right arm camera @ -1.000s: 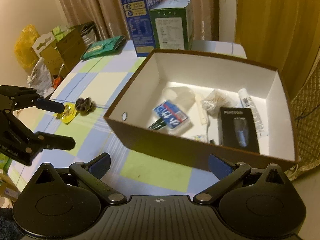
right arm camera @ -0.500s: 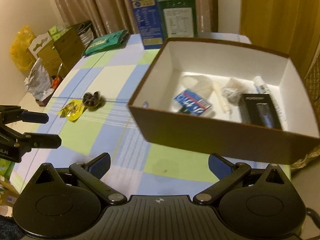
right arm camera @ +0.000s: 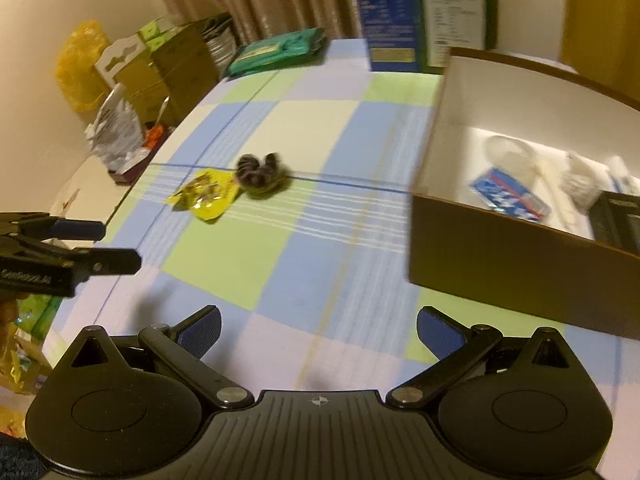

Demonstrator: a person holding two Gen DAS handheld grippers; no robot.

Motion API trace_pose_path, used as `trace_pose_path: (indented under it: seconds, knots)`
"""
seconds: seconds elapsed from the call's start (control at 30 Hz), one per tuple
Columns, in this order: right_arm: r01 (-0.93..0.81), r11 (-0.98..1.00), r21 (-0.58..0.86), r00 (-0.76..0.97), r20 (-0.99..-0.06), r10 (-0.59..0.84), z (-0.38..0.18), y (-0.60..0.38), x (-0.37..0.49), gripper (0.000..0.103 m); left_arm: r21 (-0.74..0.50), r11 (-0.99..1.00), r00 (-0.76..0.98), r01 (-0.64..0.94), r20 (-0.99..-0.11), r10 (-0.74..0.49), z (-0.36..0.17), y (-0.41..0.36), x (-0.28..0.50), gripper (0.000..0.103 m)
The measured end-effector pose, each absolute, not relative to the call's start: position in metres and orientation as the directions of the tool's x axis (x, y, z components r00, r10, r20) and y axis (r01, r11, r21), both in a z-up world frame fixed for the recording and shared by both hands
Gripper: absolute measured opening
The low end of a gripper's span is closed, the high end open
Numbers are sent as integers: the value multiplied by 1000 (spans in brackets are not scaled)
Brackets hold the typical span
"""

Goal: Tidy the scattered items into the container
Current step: 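Withdraw both tools from the brown box toward the yellow snack pack and scrunchie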

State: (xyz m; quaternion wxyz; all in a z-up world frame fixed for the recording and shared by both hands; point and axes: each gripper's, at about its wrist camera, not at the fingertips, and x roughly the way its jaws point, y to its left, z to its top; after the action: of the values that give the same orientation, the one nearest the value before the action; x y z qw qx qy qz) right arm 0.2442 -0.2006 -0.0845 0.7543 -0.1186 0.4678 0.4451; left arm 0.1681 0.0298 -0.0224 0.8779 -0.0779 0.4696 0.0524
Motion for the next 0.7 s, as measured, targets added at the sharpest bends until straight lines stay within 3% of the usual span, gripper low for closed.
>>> trace_pose_path:
  seconds: [0.13, 0.43, 0.7]
  knots:
    - [-802, 556, 218, 160, -818, 552, -96, -177, 234, 101, -110, 967, 558, -231, -829, 39, -39, 54, 164, 84]
    - [-788, 576, 218, 149, -840, 522, -118, -145, 235, 101, -314, 849, 562, -424, -827, -25, -80, 109, 183, 75]
    - [-793, 570, 218, 152, -834, 530, -127, -114, 245, 101, -326, 815, 566, -480, -824, 4, -103, 129, 217, 63]
